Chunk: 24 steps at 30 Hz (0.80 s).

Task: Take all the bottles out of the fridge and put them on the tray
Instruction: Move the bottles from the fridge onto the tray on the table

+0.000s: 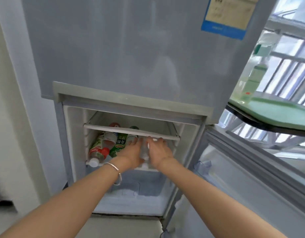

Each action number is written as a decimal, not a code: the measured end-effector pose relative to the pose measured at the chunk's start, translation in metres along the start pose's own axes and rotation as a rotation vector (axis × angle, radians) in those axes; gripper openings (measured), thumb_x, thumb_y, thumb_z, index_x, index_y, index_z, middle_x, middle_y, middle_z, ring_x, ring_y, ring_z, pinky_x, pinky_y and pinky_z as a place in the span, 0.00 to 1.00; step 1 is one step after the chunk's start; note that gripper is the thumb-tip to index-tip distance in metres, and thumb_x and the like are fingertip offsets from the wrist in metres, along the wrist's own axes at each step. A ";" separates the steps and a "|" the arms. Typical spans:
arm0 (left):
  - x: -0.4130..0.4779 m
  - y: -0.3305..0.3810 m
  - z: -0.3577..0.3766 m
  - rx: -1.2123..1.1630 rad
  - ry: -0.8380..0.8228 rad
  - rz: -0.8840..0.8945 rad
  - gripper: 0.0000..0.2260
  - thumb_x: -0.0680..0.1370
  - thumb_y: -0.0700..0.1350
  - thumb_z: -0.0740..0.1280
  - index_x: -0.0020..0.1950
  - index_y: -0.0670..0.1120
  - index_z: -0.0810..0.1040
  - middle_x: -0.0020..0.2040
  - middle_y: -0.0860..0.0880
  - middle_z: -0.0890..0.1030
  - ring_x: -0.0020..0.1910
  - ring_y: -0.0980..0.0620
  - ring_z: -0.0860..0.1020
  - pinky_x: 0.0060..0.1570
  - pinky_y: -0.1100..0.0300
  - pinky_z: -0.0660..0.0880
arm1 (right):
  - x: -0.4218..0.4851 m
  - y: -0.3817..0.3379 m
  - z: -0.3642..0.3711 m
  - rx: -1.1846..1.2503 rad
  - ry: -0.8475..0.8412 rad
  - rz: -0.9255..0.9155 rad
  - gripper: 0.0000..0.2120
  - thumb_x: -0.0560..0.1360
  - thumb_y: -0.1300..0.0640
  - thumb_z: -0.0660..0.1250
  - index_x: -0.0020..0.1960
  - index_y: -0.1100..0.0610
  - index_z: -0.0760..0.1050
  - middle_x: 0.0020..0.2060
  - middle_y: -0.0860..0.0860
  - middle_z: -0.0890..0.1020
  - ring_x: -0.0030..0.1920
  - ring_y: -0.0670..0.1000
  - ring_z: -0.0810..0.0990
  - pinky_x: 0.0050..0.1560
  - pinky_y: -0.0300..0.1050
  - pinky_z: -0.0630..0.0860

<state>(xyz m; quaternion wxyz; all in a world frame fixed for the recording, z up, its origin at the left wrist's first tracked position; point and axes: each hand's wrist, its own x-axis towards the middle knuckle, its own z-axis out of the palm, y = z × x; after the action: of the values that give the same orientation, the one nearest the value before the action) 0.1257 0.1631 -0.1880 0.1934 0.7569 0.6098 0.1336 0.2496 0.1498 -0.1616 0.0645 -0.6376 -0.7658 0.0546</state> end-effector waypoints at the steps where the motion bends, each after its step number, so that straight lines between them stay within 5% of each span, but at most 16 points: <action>1: -0.007 0.008 -0.007 -0.035 -0.012 0.010 0.44 0.70 0.46 0.74 0.78 0.49 0.50 0.78 0.45 0.58 0.72 0.43 0.67 0.67 0.49 0.69 | -0.009 0.001 -0.012 0.009 -0.034 -0.025 0.23 0.75 0.62 0.66 0.67 0.53 0.65 0.60 0.62 0.70 0.61 0.63 0.72 0.52 0.50 0.72; 5: -0.036 0.038 -0.029 -0.070 -0.016 0.068 0.38 0.68 0.45 0.77 0.73 0.46 0.61 0.68 0.47 0.73 0.64 0.46 0.74 0.62 0.55 0.72 | -0.039 -0.005 -0.063 0.007 -0.141 -0.094 0.20 0.76 0.59 0.65 0.66 0.51 0.66 0.59 0.58 0.76 0.56 0.61 0.77 0.46 0.47 0.72; 9: -0.063 0.067 -0.057 -0.182 0.026 0.120 0.31 0.67 0.45 0.78 0.68 0.47 0.69 0.56 0.52 0.77 0.55 0.52 0.76 0.50 0.62 0.71 | -0.070 -0.008 -0.123 0.049 -0.204 -0.128 0.23 0.76 0.59 0.67 0.67 0.51 0.63 0.55 0.55 0.77 0.52 0.58 0.78 0.45 0.48 0.74; 12: -0.079 0.087 -0.088 -0.241 0.087 0.085 0.32 0.65 0.48 0.79 0.66 0.47 0.70 0.60 0.51 0.78 0.55 0.51 0.77 0.54 0.56 0.75 | -0.091 -0.001 -0.164 0.116 -0.061 -0.107 0.32 0.74 0.58 0.70 0.72 0.58 0.58 0.60 0.58 0.77 0.56 0.60 0.79 0.53 0.53 0.77; 14: -0.094 0.104 -0.109 -0.270 0.099 0.078 0.32 0.65 0.49 0.79 0.64 0.47 0.70 0.59 0.50 0.78 0.56 0.49 0.78 0.56 0.49 0.78 | -0.108 0.008 -0.188 0.155 -0.032 -0.042 0.29 0.74 0.59 0.69 0.70 0.62 0.60 0.58 0.61 0.80 0.49 0.60 0.82 0.51 0.55 0.80; 19: -0.125 0.167 -0.156 -0.283 0.177 0.219 0.27 0.67 0.53 0.77 0.61 0.48 0.70 0.57 0.50 0.77 0.52 0.50 0.78 0.55 0.49 0.77 | -0.156 0.033 -0.216 0.363 -0.296 0.027 0.28 0.72 0.48 0.74 0.69 0.53 0.71 0.56 0.52 0.80 0.47 0.51 0.81 0.47 0.44 0.82; 24: -0.137 0.247 -0.180 -0.379 0.232 0.324 0.27 0.68 0.55 0.75 0.62 0.49 0.69 0.57 0.50 0.77 0.52 0.50 0.79 0.53 0.49 0.79 | -0.187 0.062 -0.228 0.717 0.130 0.046 0.34 0.67 0.46 0.78 0.66 0.52 0.67 0.54 0.50 0.80 0.52 0.49 0.80 0.51 0.47 0.81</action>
<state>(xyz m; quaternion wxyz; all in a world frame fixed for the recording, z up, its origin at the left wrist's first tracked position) 0.2323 0.0084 0.0892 0.2367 0.7745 0.4631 0.3602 0.3815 -0.0226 0.0478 0.3315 -0.5935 -0.6777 0.2803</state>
